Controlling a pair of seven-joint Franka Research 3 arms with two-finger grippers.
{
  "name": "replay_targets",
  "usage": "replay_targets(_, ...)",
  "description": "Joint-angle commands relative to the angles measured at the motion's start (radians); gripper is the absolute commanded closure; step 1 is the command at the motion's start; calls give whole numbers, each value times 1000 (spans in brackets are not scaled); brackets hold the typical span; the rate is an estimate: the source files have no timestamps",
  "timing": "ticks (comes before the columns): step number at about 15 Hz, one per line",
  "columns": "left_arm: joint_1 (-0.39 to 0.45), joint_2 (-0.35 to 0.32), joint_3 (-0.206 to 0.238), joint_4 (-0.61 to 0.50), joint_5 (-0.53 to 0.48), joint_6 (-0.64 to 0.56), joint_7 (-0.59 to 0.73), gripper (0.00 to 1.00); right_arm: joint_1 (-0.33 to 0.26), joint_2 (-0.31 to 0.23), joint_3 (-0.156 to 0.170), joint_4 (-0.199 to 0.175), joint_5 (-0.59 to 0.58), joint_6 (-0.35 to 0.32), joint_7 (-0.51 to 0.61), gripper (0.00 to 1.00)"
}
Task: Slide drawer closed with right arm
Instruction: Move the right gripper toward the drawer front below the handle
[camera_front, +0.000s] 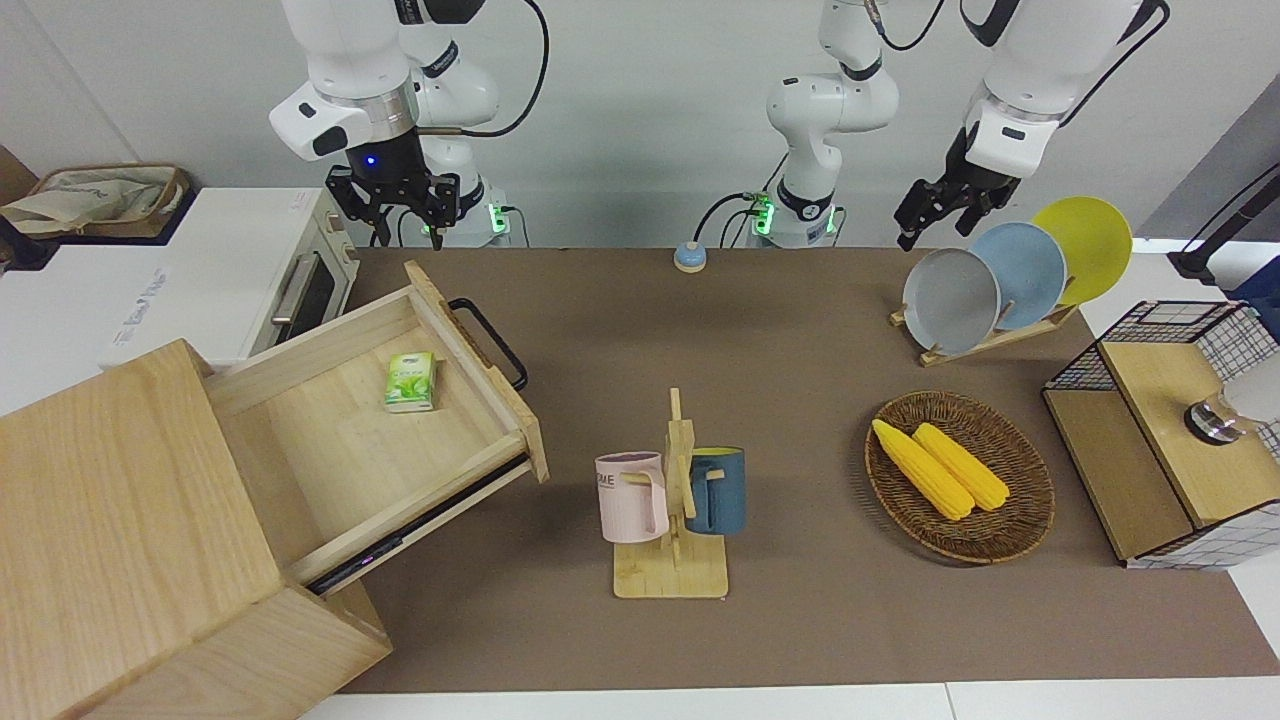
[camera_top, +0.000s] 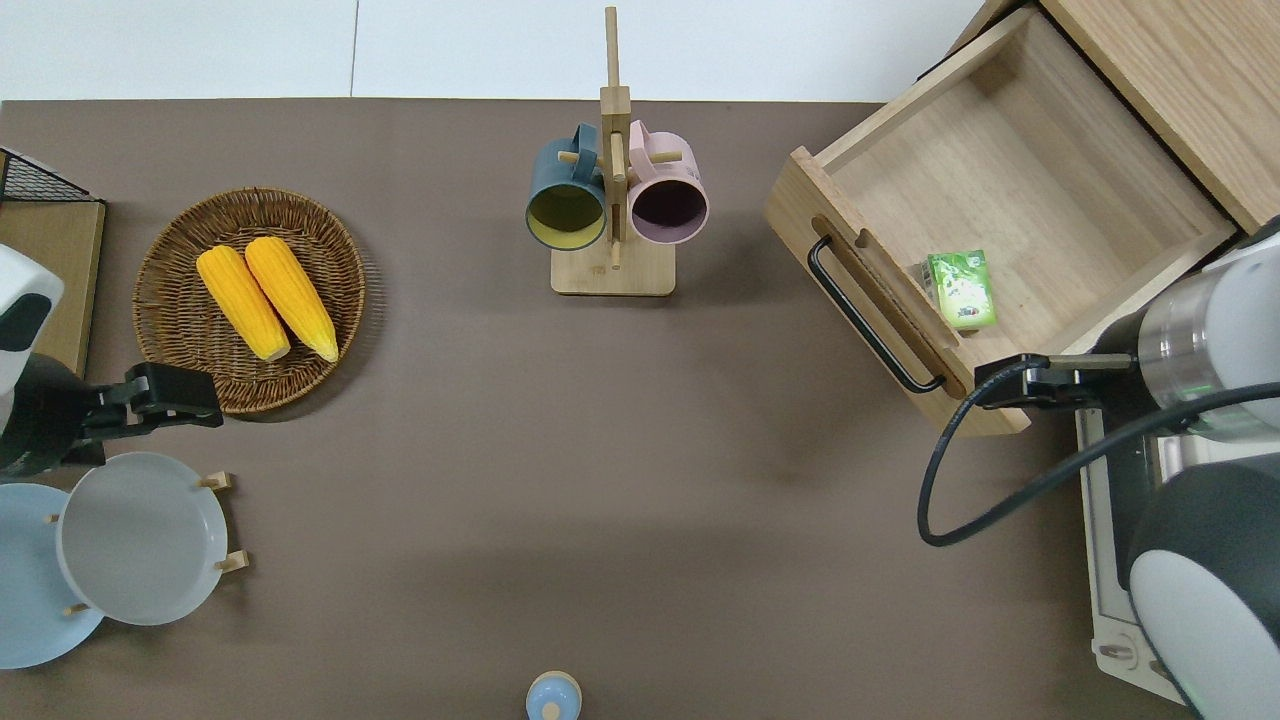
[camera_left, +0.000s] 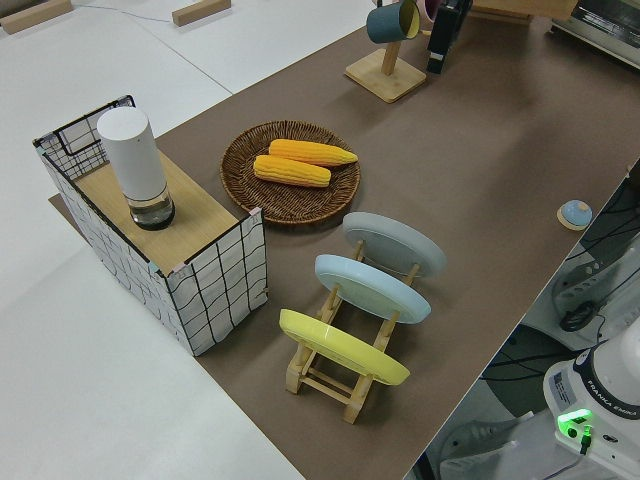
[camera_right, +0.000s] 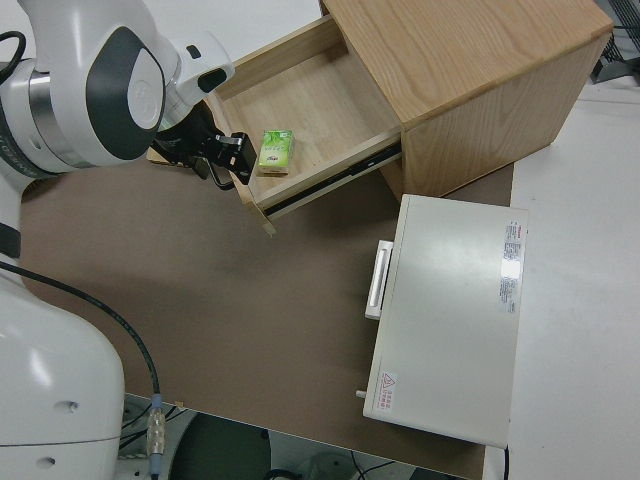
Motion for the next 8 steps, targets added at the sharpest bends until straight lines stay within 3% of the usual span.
replay_targets(1, -1, -8, 4, 4, -1, -15, 9, 7, -1, 2, 28, 11, -38, -15, 36, 697)
replay_targets(3, -1, -8, 4, 4, -1, -15, 9, 7, -1, 2, 32, 12, -38, -18, 39, 812)
replay_targets(6, -1, -8, 4, 4, -1, -17, 9, 7, -1, 2, 40, 12, -31, -19, 66, 825)
replay_targets(8, -1, -8, 4, 4, -1, -15, 9, 7, 0, 1, 40, 12, -22, -21, 115, 981)
